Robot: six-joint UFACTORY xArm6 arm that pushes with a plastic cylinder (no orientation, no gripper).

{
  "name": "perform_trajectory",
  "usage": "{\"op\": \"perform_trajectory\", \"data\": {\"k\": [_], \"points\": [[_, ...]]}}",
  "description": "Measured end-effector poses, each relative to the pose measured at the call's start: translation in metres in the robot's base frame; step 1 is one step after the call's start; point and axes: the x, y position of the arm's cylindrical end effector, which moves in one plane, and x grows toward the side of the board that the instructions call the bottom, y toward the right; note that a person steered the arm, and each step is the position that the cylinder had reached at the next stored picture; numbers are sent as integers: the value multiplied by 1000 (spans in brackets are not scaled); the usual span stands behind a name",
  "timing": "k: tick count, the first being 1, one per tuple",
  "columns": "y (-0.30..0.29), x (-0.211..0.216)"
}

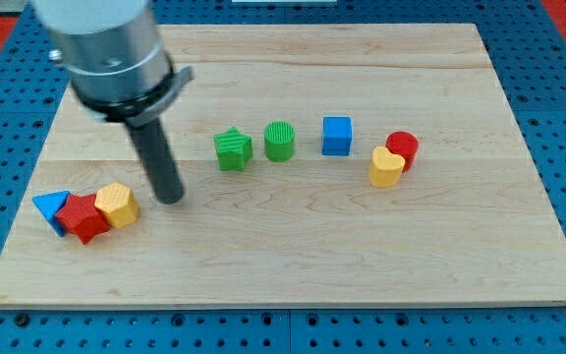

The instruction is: Slide the green star to the group of blocks

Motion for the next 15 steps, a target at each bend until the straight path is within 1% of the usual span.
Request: {"op": "perform_trajectory", "data": {"k": [1, 2, 3, 5, 6, 8, 9, 13, 14, 15], "points": [[48, -19], [61, -32], [60, -43], [60, -82], [70, -108], [88, -145], [68, -156], [80, -162], [63, -156], [27, -144]]}}
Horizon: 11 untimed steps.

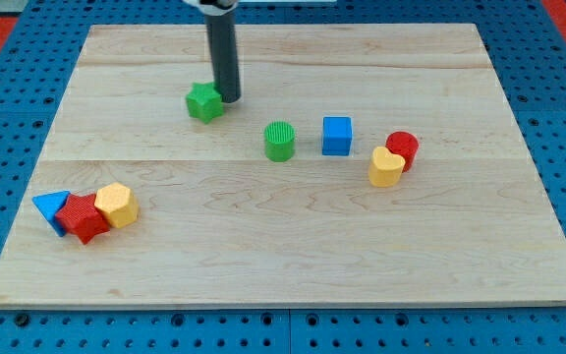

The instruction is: Slide the green star to the group of blocks

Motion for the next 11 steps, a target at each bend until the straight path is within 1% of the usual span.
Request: {"op": "perform_trajectory", "data": {"k": [2, 3, 4, 5, 7, 9, 10, 11], "points": [[-34, 53], [-43, 44], [-38, -9], [-58, -17], [-101, 51], [-108, 131], [-108, 145], [-107, 145]]}}
